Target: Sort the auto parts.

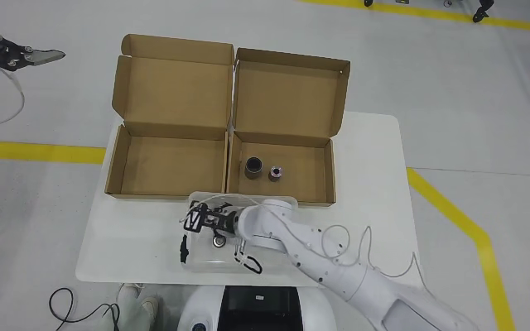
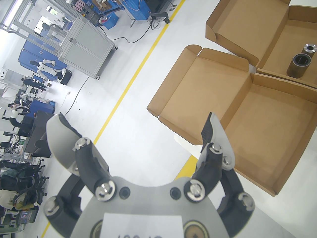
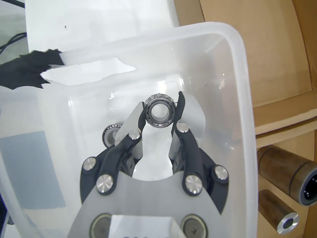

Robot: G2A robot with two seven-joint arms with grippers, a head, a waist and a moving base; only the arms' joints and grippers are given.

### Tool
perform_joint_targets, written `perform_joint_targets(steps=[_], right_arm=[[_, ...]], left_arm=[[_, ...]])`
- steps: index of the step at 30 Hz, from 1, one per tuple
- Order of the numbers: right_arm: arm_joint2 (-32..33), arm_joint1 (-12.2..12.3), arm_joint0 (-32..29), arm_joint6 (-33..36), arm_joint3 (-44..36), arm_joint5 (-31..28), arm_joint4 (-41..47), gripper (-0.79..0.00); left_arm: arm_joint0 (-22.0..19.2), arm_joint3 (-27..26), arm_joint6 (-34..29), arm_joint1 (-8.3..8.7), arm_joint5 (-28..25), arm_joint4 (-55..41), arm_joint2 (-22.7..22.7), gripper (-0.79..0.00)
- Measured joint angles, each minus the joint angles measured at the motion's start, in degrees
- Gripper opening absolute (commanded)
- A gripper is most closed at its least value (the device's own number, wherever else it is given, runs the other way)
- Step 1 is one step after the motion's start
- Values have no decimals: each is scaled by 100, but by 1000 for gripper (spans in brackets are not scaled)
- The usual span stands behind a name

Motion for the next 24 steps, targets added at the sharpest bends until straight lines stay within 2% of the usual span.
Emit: perform_joint_targets(steps=[7,14,24], right_arm=[[598,296,-544,-268,-639,-304,-66,-785],[1301,539,-987,-1409,-858,-1044,252,-785],[1676,609,-907,-2465,-954,-1523,508,-785]], left_arm=[[0,0,0,0,0,0,0,0],[0,0,0,0,0,0,0,0],[0,0,0,0,0,0,0,0]])
